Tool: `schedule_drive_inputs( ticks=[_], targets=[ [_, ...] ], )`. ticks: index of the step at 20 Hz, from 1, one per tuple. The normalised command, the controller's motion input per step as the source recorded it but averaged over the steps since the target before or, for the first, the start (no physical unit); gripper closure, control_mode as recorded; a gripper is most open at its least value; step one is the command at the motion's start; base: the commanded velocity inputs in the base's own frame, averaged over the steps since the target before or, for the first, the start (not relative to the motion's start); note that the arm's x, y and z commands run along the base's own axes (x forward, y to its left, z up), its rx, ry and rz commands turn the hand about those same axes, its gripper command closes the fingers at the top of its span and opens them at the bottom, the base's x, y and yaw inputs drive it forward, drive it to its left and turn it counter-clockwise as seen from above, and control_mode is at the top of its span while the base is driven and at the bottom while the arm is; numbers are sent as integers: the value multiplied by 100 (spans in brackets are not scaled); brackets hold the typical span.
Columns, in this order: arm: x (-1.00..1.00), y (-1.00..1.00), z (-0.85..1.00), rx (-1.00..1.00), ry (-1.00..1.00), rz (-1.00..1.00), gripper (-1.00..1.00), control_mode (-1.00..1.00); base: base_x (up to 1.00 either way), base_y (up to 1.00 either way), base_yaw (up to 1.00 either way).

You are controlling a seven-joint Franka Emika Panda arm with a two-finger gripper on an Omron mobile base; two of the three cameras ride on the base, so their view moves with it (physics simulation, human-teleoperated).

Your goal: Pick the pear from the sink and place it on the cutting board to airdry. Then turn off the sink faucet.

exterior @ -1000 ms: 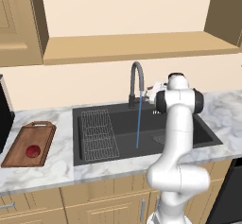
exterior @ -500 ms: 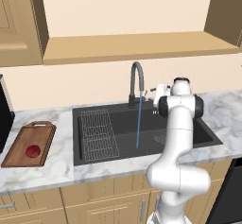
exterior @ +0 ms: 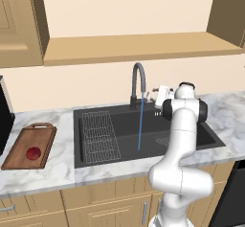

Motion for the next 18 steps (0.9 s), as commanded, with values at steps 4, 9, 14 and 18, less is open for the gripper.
schedule_drive_inputs(
  ticks=[4,9,14,18],
  targets=[
    [46,0,-10,20,20,1,-100,-100,0,0,0],
    [33,0,-13,9,26,0,-100,-100,0,0,0],
    [11,0,-31,2,20,0,-100,-100,0,0,0],
    [0,0,-48,1,16,0,-100,-100,0,0,0]
  ],
)
